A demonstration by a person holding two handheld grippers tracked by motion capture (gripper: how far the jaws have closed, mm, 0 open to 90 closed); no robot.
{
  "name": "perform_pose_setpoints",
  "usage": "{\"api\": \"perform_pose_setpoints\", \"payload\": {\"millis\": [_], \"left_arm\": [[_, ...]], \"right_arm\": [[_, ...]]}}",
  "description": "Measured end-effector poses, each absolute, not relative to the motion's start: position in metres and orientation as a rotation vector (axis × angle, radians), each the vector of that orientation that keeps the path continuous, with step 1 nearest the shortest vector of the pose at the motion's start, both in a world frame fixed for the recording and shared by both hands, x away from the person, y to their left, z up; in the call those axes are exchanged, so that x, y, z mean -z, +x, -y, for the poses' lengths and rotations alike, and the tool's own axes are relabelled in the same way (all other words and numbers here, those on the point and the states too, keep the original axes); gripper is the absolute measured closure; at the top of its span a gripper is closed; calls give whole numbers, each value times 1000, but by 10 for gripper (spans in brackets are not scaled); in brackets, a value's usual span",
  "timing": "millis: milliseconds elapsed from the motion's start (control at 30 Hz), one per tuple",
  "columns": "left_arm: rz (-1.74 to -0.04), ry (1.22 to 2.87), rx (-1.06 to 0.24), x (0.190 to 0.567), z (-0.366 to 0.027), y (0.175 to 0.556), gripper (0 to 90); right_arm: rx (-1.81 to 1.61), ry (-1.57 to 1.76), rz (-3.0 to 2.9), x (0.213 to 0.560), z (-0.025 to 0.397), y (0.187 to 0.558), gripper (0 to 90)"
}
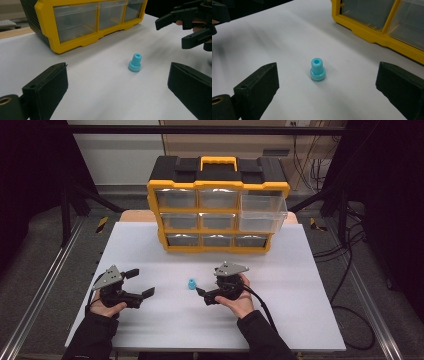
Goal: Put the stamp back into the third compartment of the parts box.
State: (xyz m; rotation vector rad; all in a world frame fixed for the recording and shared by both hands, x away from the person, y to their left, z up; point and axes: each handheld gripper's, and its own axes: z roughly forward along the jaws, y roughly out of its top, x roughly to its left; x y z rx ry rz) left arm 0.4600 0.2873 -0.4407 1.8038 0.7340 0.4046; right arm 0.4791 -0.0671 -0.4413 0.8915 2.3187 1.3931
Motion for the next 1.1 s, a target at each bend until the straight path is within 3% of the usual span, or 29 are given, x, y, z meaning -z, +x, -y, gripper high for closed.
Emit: {"api": "perform_pose_setpoints", "payload": {"millis": [733,1100], "left_arm": [[-734,1806,-404,441,-287,460,25],[-737,1806,-403,441,-288,460,25]], "right_arm": [[-1309,902,-2384,451,31,495,67],[-1261,912,-2418,458,22,503,142]]}}
